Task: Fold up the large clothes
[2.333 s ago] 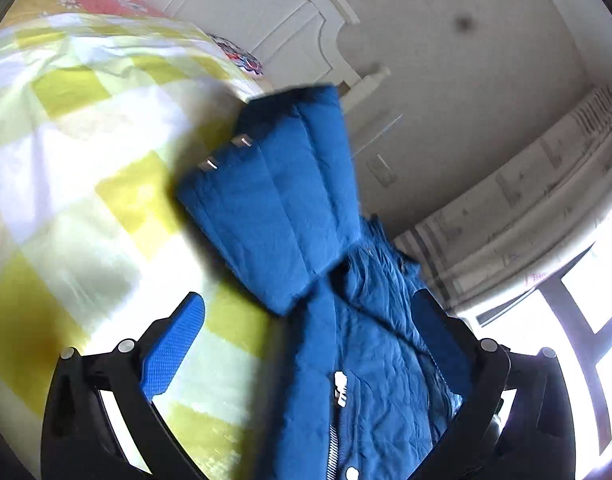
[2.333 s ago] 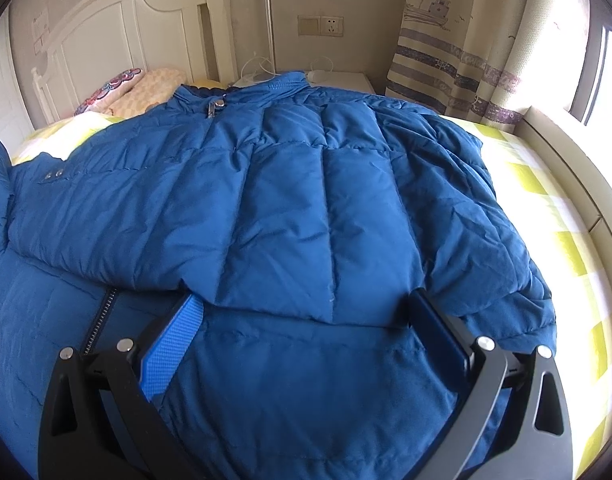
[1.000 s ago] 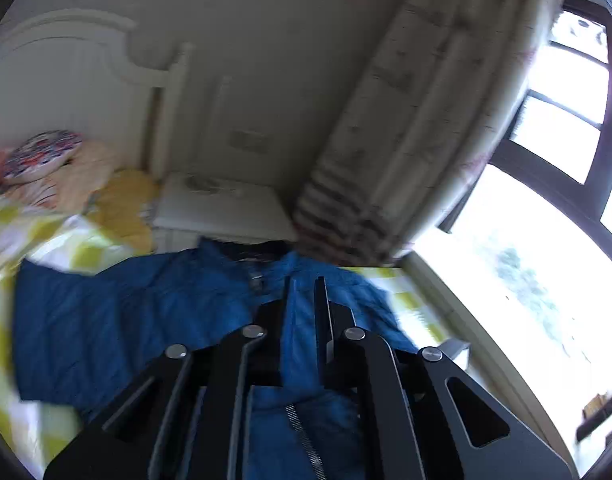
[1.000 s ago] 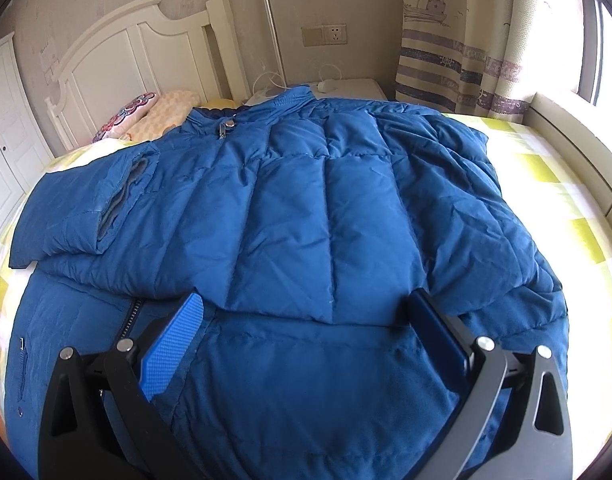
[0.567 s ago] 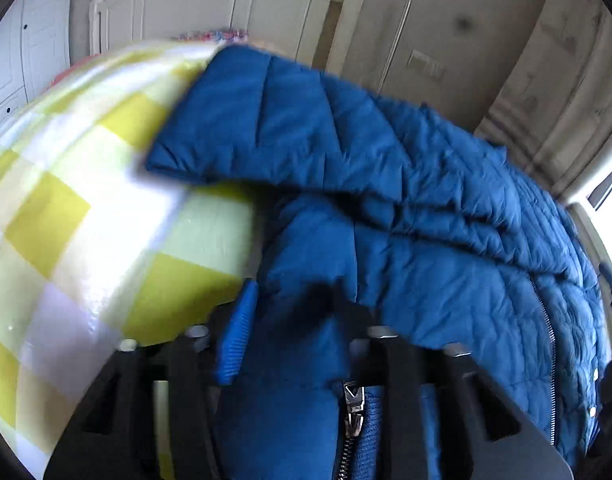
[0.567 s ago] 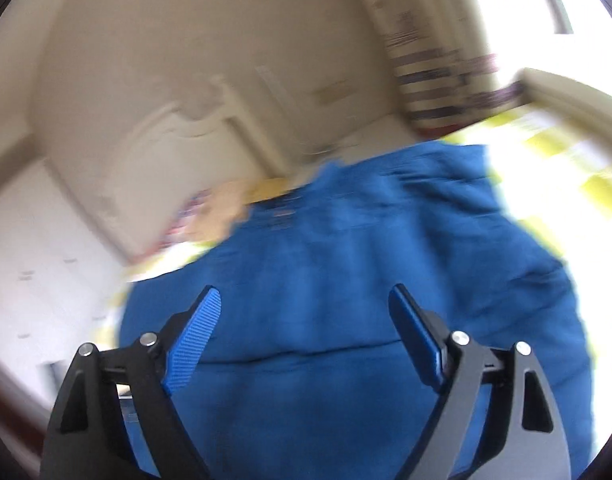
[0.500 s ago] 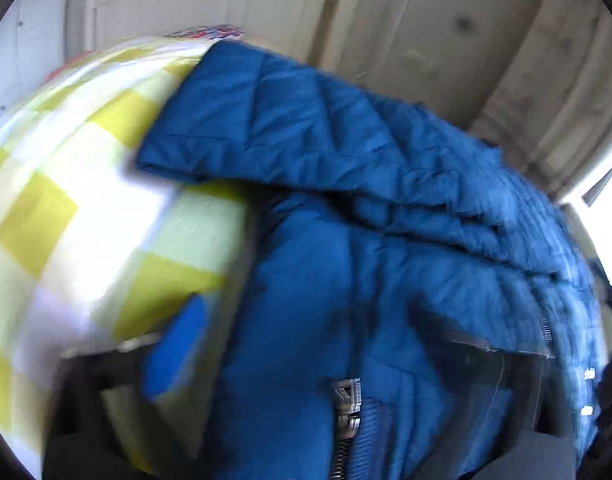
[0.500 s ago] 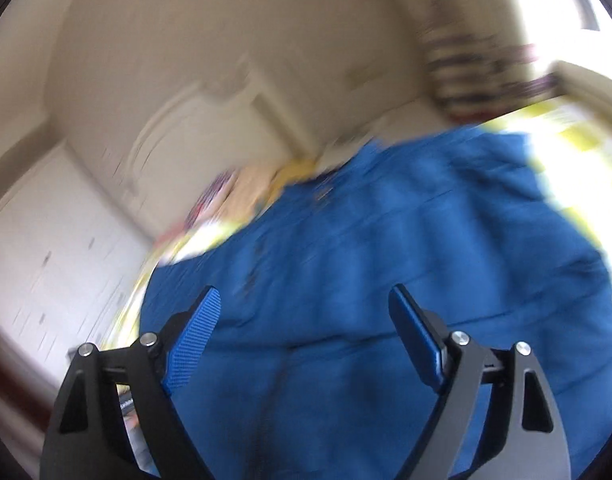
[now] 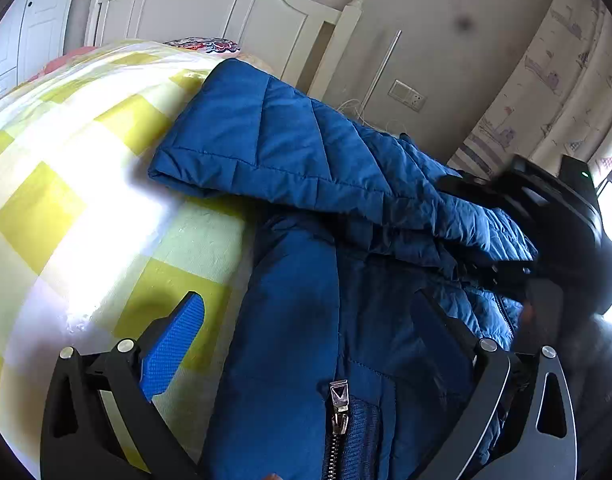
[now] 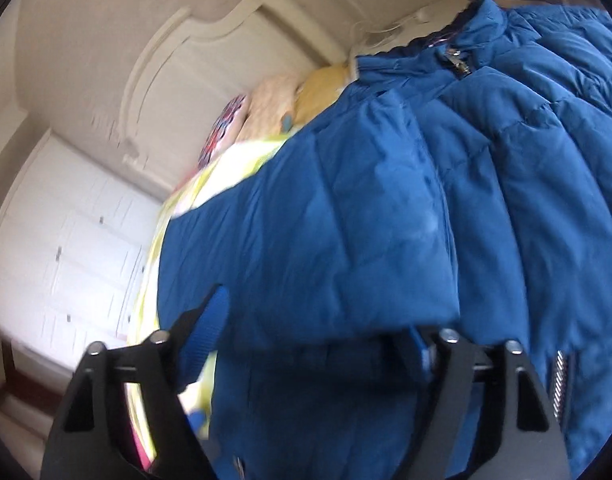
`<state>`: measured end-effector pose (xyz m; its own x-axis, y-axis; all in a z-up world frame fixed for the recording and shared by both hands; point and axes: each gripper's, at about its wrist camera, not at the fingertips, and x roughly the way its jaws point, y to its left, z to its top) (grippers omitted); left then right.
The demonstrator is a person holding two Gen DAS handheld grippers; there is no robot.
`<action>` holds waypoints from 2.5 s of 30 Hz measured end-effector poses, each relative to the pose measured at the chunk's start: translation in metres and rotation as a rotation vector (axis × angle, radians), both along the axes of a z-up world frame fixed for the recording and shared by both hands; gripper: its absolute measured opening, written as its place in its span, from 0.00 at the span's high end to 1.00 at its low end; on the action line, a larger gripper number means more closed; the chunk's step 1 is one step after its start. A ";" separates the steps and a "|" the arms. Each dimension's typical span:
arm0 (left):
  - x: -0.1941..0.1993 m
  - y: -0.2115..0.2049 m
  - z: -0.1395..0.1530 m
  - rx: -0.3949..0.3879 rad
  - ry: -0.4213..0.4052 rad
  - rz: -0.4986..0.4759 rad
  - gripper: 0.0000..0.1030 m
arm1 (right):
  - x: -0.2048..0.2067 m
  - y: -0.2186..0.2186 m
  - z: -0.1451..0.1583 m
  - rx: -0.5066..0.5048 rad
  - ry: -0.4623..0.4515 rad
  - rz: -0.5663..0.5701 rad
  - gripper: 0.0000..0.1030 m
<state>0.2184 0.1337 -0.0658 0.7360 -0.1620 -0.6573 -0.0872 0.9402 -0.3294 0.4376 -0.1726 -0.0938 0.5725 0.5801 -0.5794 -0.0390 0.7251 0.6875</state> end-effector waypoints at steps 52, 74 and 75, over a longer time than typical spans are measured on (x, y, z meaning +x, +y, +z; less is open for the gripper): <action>0.019 -0.008 -0.010 0.025 0.081 0.022 0.04 | -0.020 -0.152 0.023 -0.674 -0.164 -0.112 0.38; 0.177 -0.084 0.025 0.249 0.185 -0.139 0.04 | -0.023 -0.136 0.006 -0.732 -0.178 -0.079 0.31; 0.175 -0.082 0.035 0.203 0.154 -0.142 0.04 | -0.023 -0.135 0.006 -0.733 -0.178 -0.078 0.31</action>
<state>0.3934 0.0520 -0.0310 0.6042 -0.1095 -0.7893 0.0152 0.9919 -0.1260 0.4143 -0.3081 -0.0878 0.7169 0.0359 -0.6962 -0.0337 0.9993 0.0168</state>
